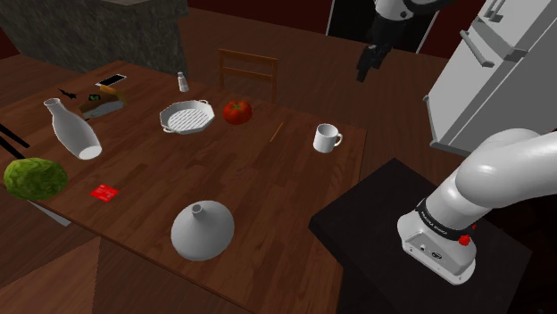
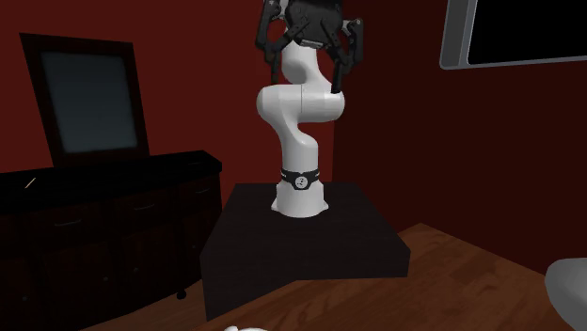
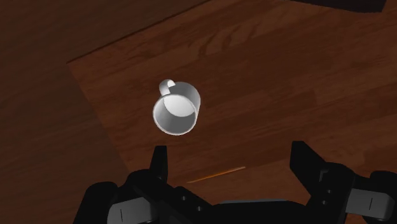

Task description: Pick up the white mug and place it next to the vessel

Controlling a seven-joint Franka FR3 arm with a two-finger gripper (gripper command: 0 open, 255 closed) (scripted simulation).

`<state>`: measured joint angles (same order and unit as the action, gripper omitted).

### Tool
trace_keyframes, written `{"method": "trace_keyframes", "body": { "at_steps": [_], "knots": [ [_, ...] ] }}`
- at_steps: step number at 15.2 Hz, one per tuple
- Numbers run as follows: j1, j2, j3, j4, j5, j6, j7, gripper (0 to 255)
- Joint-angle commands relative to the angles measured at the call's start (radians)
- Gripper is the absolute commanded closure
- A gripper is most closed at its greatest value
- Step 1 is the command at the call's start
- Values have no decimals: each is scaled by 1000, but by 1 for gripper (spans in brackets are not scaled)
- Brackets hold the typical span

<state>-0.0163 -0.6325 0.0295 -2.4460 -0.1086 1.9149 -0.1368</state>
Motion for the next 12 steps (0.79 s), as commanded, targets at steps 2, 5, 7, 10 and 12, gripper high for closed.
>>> {"method": "trace_keyframes", "body": {
  "at_steps": [2,5,7,10,12],
  "knots": [
    [-6,71,-15,-44,1,109,0,0],
    [-13,153,-30,-71,2,210,-2,0],
    [-16,214,-40,-82,4,277,-5,0],
    [-21,315,-54,-89,10,376,-10,0],
    [-23,387,-62,-87,16,440,-16,0]
  ]
}}
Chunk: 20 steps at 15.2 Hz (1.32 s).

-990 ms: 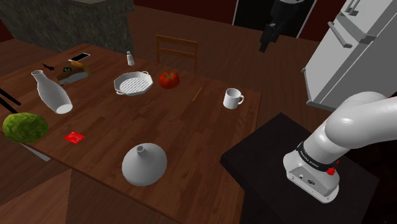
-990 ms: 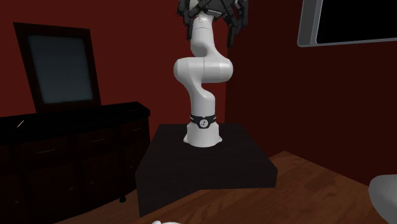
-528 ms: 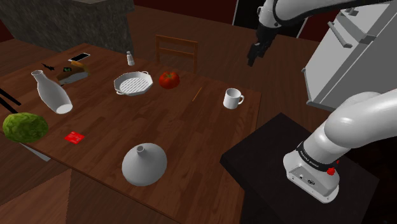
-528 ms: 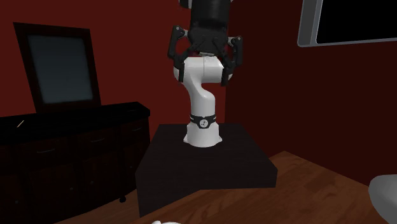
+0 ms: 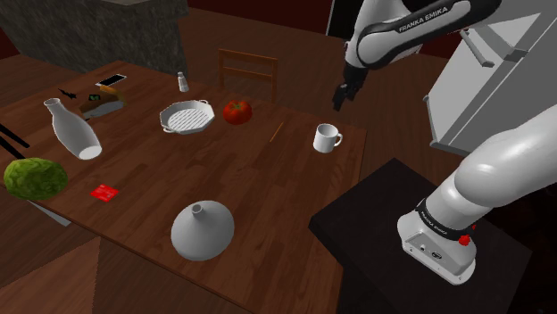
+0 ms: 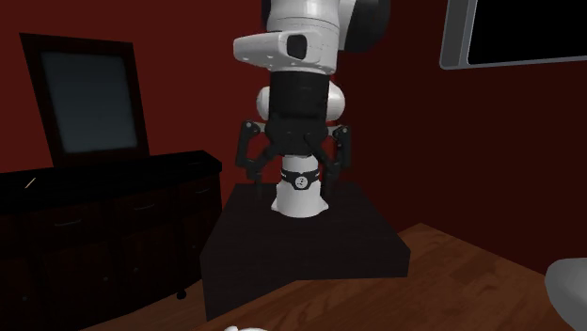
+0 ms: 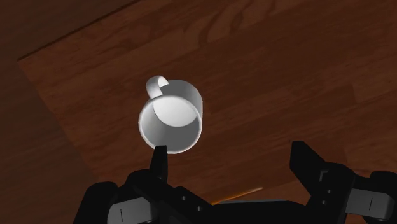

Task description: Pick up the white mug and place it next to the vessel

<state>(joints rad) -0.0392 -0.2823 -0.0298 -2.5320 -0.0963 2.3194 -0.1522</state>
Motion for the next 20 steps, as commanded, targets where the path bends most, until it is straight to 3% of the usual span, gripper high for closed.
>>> {"method": "trace_keyframes", "body": {
  "at_steps": [1,14,20],
  "knots": [
    [-1,74,-7,2,8,67,-4,0],
    [-33,597,-10,166,130,385,-98,0],
    [-39,673,-3,181,137,444,-103,0]
  ]
}}
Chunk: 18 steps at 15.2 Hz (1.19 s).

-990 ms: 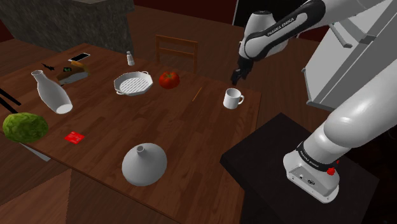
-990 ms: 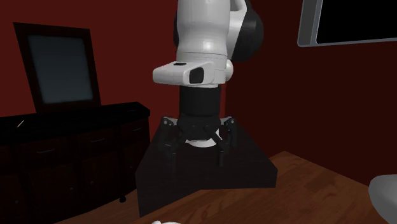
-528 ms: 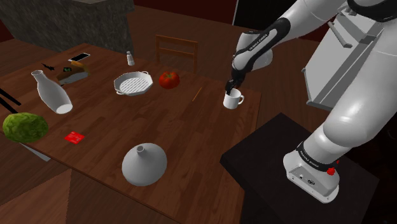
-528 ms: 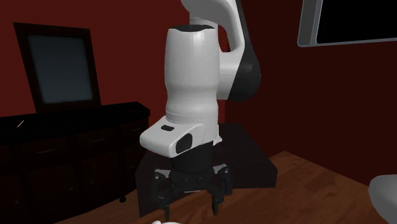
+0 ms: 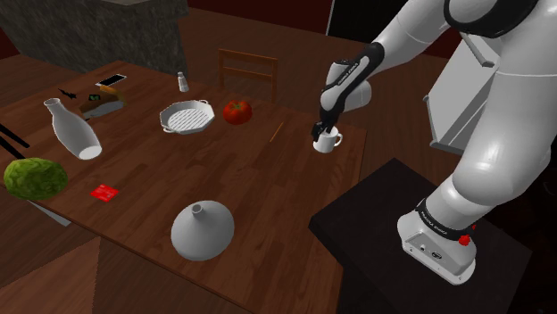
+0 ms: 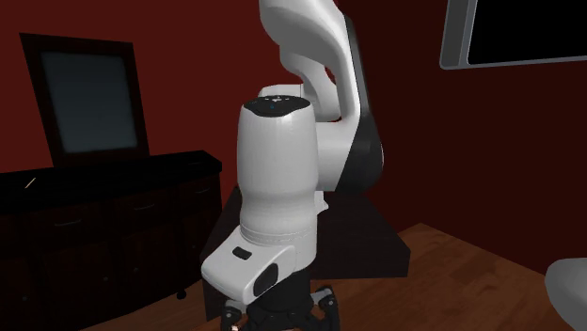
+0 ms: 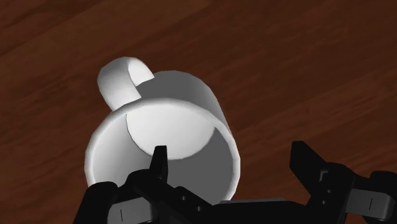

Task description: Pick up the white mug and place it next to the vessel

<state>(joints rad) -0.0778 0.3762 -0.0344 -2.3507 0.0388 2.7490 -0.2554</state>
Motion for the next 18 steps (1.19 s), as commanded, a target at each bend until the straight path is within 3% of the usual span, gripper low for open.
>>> {"method": "trace_keyframes", "body": {
  "at_steps": [1,10,11,18],
  "knots": [
    [-1,28,2,3,3,26,-1,0],
    [-2,51,4,8,4,43,-2,0],
    [-2,51,4,8,4,43,-2,255],
    [-2,51,4,8,4,43,-2,255]
  ]
}}
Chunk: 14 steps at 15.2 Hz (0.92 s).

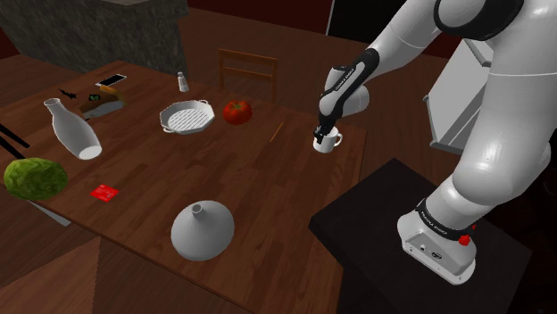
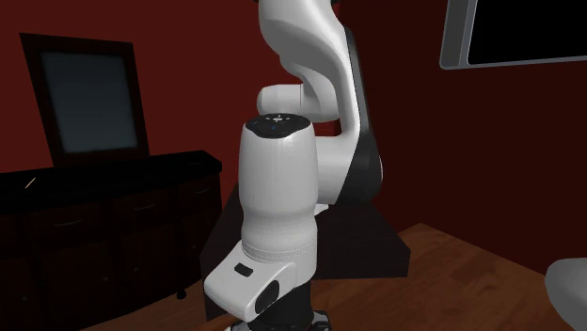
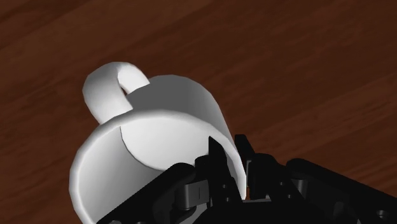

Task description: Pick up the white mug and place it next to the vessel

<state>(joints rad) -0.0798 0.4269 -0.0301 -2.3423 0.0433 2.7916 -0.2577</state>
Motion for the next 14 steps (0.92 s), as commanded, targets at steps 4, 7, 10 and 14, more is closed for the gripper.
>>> {"method": "trace_keyframes", "body": {
  "at_steps": [4,7,10,14],
  "knots": [
    [2,-28,-2,-6,-2,-22,2,255],
    [4,-69,-5,-13,-6,-56,5,255],
    [6,-110,-8,-18,-10,-91,7,255],
    [8,-162,-11,-22,-15,-140,11,255]
  ]
}}
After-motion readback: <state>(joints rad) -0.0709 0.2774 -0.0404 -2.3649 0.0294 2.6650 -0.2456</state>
